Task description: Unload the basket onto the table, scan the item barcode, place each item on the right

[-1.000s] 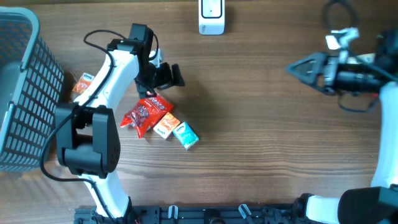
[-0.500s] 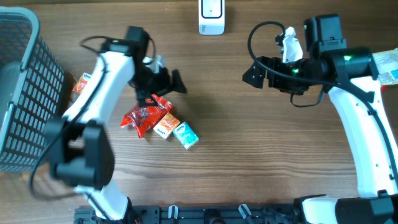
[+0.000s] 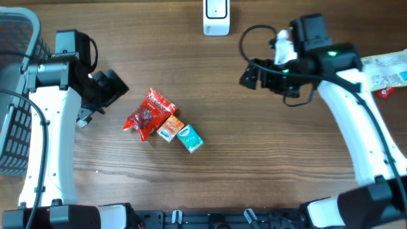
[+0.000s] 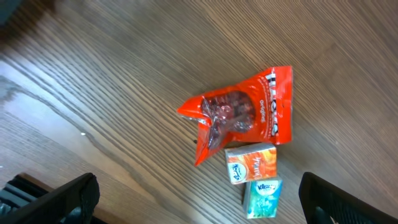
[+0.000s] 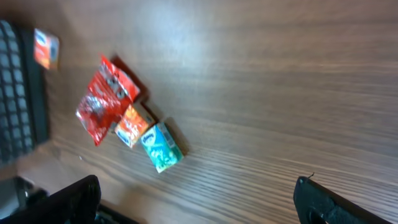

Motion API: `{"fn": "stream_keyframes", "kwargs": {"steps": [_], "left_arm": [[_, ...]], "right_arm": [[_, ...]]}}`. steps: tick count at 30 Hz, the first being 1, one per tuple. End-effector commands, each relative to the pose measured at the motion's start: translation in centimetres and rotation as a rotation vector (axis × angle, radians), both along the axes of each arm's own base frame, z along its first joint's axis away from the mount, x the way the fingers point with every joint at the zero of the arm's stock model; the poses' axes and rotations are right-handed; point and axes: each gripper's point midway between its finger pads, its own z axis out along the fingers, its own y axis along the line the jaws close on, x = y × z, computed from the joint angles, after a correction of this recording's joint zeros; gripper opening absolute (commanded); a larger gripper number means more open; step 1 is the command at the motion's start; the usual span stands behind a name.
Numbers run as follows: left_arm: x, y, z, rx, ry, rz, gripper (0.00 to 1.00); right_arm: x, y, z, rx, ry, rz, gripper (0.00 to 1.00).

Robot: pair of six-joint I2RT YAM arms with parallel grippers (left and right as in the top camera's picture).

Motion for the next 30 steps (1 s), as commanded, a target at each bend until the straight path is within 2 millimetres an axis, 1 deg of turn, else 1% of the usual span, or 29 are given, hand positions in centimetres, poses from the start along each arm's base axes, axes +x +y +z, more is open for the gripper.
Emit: {"fn": "stream_keyframes", "kwargs": {"steps": [1,6,9,11,14,18,22,24,26,28,30], "left_arm": [[-0.5,0.7,-1.1,0.03,0.039,0.04,1.0],[-1.1,0.6,-3.4,0.028,0.084,0.039,1.0],[-2.1,0.6,-5.2,0.025,0.128,0.038,1.0],[-2.7,0.5,-6.4,0.024,0.155,0.038,1.0],[-3.4,0.5,-8.0,0.022,0.183,0.038,1.0],[-3.5,0.5,-9.4,0.022,0.181,0.038,1.0],[-2.9,0.4,-10.5,0.014,0.153,0.037,1.0],[-2.3,-0.7,-11.2,-0.047,0.121,0.015,1.0],[-1.6,-2.5,-11.7,-0.141,0.084,-0.067,1.0],[-1.2,-4.2,-12.0,-0.229,0.056,-0.111,1.0],[-1.2,-4.8,-12.4,-0.269,0.048,-0.113,0.98]], "right_arm": [[-0.4,3.0,-1.9,-0.019,0.034,0.078,0.99],[-1.0,7.9,-4.0,-0.016,0.035,0.183,1.0],[-1.3,10.2,-5.1,-0.008,0.04,0.21,1.0],[-1.4,11.4,-5.5,0.0,0.042,0.21,1.0],[-1.2,12.5,-5.8,0.014,0.038,0.201,1.0],[-1.1,12.7,-5.8,0.014,0.027,0.207,1.0],[-0.9,12.5,-5.9,-0.005,0.019,0.199,1.0],[-0.7,12.2,-6.0,-0.022,0.012,0.191,1.0],[-0.6,12.1,-6.1,-0.031,0.008,0.188,1.0],[-0.6,12.1,-6.1,-0.03,0.006,0.188,1.0],[-0.6,12.1,-6.1,-0.03,0.005,0.188,1.0]]}}
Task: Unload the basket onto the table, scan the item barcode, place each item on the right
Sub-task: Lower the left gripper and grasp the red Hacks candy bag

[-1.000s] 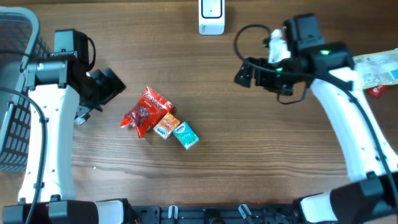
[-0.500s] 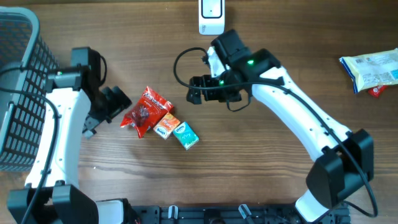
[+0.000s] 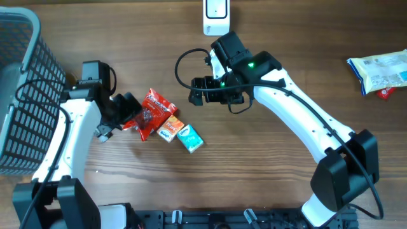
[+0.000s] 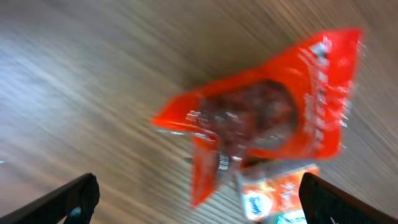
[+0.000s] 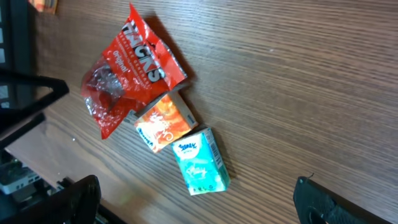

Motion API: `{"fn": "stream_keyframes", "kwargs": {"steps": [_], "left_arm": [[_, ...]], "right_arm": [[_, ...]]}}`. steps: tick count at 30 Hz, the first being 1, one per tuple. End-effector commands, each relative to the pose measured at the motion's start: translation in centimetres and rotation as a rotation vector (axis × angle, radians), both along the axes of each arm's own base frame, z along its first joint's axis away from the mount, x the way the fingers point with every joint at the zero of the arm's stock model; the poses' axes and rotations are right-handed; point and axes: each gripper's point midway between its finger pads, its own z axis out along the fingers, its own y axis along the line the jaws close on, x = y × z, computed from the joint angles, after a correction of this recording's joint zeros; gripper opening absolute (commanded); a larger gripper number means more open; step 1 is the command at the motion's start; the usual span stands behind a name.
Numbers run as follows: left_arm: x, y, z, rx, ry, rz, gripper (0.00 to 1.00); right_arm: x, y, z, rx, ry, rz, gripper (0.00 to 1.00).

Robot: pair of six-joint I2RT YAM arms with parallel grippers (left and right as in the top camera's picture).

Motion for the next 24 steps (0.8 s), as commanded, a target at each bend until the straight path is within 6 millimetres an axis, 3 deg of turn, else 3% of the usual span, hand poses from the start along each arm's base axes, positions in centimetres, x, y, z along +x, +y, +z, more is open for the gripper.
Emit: {"fn": "stream_keyframes", "kwargs": {"steps": [1,9,14,24], "left_arm": [[-0.5,-2.7,-1.0,-0.153,0.003,-0.06,0.95],[-1.6,-2.7,-3.7,-0.154,0.017,-0.031,0.91],[-1.0,-2.9,-4.7,-0.169,-0.029,-0.013,0.9],[0.3,-4.6,-4.6,-0.208,-0.097,-0.061,0.49]], "right_arm": [[0.3,-0.2,-0.6,-0.026,-0.006,-0.013,1.0],[0.4,-0.7,-0.8,-0.05,-0.005,-0.024,1.0],[0.4,-0.7,-0.8,-0.05,-0.005,-0.023,1.0],[0.4,-0.7,-0.8,-0.051,-0.006,-0.021,1.0]]}}
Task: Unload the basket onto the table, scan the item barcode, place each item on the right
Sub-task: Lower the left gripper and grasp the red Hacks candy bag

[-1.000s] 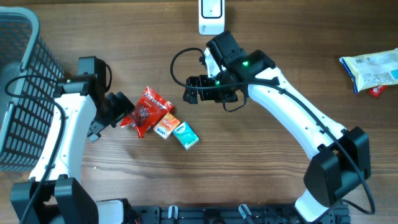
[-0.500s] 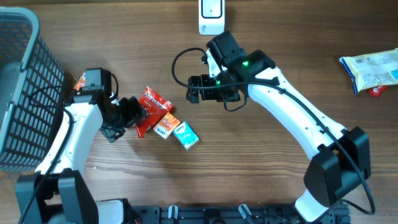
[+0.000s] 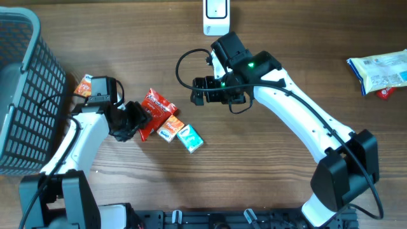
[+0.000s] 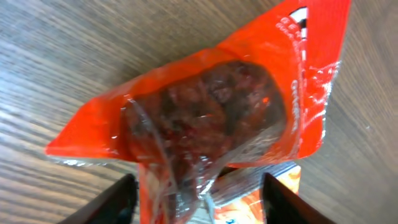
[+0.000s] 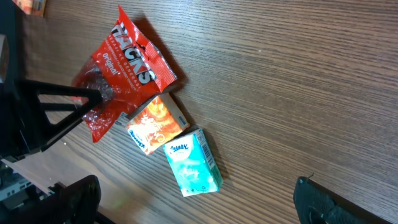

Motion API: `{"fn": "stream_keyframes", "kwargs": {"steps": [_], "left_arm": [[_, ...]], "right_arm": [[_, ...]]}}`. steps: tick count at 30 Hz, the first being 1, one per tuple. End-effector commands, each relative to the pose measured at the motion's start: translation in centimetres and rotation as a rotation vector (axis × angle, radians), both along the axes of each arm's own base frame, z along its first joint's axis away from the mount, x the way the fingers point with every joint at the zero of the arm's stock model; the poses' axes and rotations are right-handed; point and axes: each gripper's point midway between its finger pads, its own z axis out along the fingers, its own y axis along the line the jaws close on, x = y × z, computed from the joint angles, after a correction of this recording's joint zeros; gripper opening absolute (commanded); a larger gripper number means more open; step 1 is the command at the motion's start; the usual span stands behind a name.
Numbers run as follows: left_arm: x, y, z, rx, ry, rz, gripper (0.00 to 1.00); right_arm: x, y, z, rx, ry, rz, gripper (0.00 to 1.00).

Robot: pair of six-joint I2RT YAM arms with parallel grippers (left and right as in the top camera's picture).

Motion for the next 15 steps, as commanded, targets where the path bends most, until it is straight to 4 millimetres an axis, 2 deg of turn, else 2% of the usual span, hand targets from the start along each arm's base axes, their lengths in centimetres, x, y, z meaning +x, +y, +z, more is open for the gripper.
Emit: {"fn": "stream_keyframes", "kwargs": {"steps": [1,5,8,14,15], "left_arm": [[-0.2,-1.3,-0.3,-0.02,-0.001,-0.041,0.46],[0.2,-2.3,-0.2,-0.017,-0.019,-0.069,0.43],[0.1,-2.3,-0.4,0.021,-0.011,-0.059,0.43],[-0.6,-2.0,-0.8,0.07,0.023,-0.033,0.55],[-0.9,-1.6,-0.9,0.083,0.045,0.003,0.5]], "right_arm": [[0.2,-0.3,-0.6,-0.023,0.001,-0.01,1.0],[0.2,-0.3,-0.6,-0.023,0.001,-0.01,1.0],[0.2,-0.3,-0.6,-0.024,0.002,-0.009,1.0],[0.1,-0.4,-0.7,-0.032,0.007,-0.011,1.0],[0.1,-0.5,-0.7,-0.035,0.007,-0.011,1.0]]}}
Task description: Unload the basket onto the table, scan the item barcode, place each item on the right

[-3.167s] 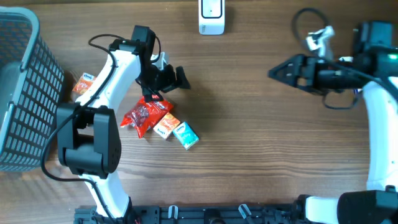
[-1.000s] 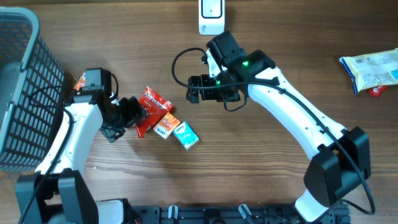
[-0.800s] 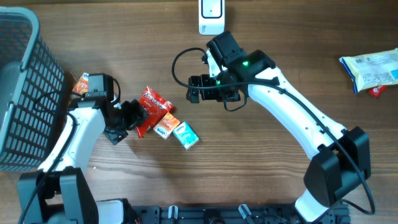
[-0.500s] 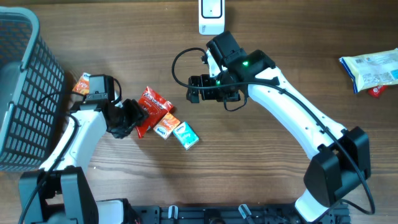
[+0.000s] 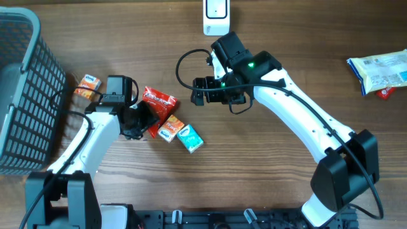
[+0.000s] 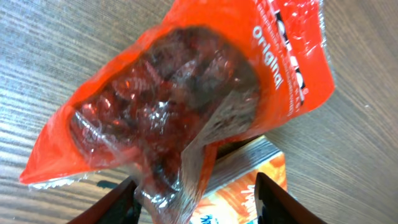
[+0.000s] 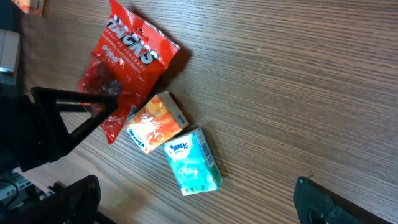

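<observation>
A red snack bag (image 5: 158, 103) lies left of centre, against an orange box (image 5: 170, 128) and a teal tissue box (image 5: 189, 138). My left gripper (image 5: 141, 121) sits at the bag's lower left end. In the left wrist view, the left gripper (image 6: 196, 202) has its jaws partly narrowed. The bag's crumpled tail (image 6: 171, 186) and a corner of the orange box (image 6: 249, 180) lie between them, with gaps left. My right gripper (image 5: 197, 90) hovers wide open above and to the right of the items. The white scanner (image 5: 216, 16) stands at the far edge.
A dark wire basket (image 5: 25, 95) fills the left side, with a small orange pack (image 5: 87, 83) beside it. A yellow packet (image 5: 378, 70) and a red item (image 5: 383, 93) lie at the far right.
My left gripper has shifted a little to the right. The red bag has turned with it, and its printed end now points further right. The right arm has not moved.
Both grippers first stood open away from the items, the left near the basket and the right at the far right. Then the right hovered over the items and the left reached the bag. Its jaws then narrowed around the bag's end, and the bag has turned.
</observation>
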Motion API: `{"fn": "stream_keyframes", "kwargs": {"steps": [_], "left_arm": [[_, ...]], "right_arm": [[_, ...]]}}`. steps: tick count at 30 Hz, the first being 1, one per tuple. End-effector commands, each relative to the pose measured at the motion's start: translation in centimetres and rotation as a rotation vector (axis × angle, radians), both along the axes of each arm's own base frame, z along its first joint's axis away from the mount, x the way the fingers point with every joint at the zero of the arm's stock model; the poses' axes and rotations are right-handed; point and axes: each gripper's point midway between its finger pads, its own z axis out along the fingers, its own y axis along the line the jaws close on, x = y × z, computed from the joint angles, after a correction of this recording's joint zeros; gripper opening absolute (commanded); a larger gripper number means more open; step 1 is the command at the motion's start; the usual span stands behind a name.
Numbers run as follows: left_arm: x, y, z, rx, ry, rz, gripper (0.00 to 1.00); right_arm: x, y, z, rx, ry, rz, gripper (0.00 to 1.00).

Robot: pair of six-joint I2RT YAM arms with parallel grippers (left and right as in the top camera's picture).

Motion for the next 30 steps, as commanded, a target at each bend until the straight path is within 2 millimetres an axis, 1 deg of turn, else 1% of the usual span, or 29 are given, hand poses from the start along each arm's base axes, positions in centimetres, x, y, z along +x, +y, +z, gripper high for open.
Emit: {"fn": "stream_keyframes", "kwargs": {"steps": [1,2,3,4,5,6,8,10,16,18,20,21,22,24,25,28,30], "left_arm": [[-1.3,1.5,-1.0,0.07,0.081,0.129,0.45],[-1.6,2.1,-1.1,0.097,0.097,0.182,0.42],[-1.7,2.7,-1.2,0.121,0.106,0.23,0.42],[-1.7,3.1,-1.2,0.138,0.106,0.263,0.45],[-1.4,3.3,-1.2,0.142,0.098,0.289,0.52],[-1.0,3.2,-1.1,0.137,0.082,0.29,0.56],[-0.4,2.9,-1.0,0.115,0.061,0.293,0.59],[-0.3,2.8,-0.9,0.102,0.062,0.332,0.62],[0.2,2.8,-0.8,0.094,0.042,0.344,0.62],[0.3,2.8,-0.8,0.094,0.042,0.344,0.57],[0.2,2.8,-0.8,0.095,0.042,0.344,0.47],[0.3,2.8,-0.8,0.096,0.041,0.341,0.36],[0.2,2.8,-0.8,0.096,0.041,0.34,0.31],[0.2,2.8,-0.8,0.098,0.04,0.333,0.08],[0.2,2.8,-0.8,0.098,0.04,0.333,0.04],[0.3,2.8,-0.8,0.098,0.037,0.329,0.04],[0.5,2.6,-0.4,0.092,0.022,0.298,0.04]], "right_arm": [[0.2,-0.4,-0.6,-0.032,0.003,-0.011,1.0],[0.2,-0.4,-0.6,-0.032,0.002,-0.009,1.0],[0.2,-0.4,-0.6,-0.032,0.002,-0.009,1.0],[0.1,-0.4,-0.7,-0.033,0.003,-0.008,1.0],[0.1,-0.4,-0.7,-0.034,0.003,-0.008,1.0],[0.1,-0.5,-0.7,-0.034,0.003,-0.008,1.0],[0.2,-0.4,-0.6,-0.033,0.002,-0.009,1.0],[0.2,-0.4,-0.6,-0.033,0.001,-0.009,1.0],[0.3,-0.7,-0.7,-0.048,-0.006,-0.015,1.0],[0.3,-0.7,-0.7,-0.048,-0.006,-0.015,1.0],[0.3,-0.7,-0.7,-0.048,-0.007,-0.014,1.0],[0.3,-0.7,-0.7,-0.048,-0.006,-0.015,1.0],[0.3,-0.7,-0.7,-0.048,-0.006,-0.015,1.0],[0.3,-0.7,-0.7,-0.048,-0.006,-0.014,1.0],[0.3,-0.7,-0.7,-0.049,-0.007,-0.012,1.0],[0.3,-0.7,-0.7,-0.05,-0.014,0.003,1.0],[0.3,-0.7,-0.7,-0.051,-0.015,0.005,1.0]]}}
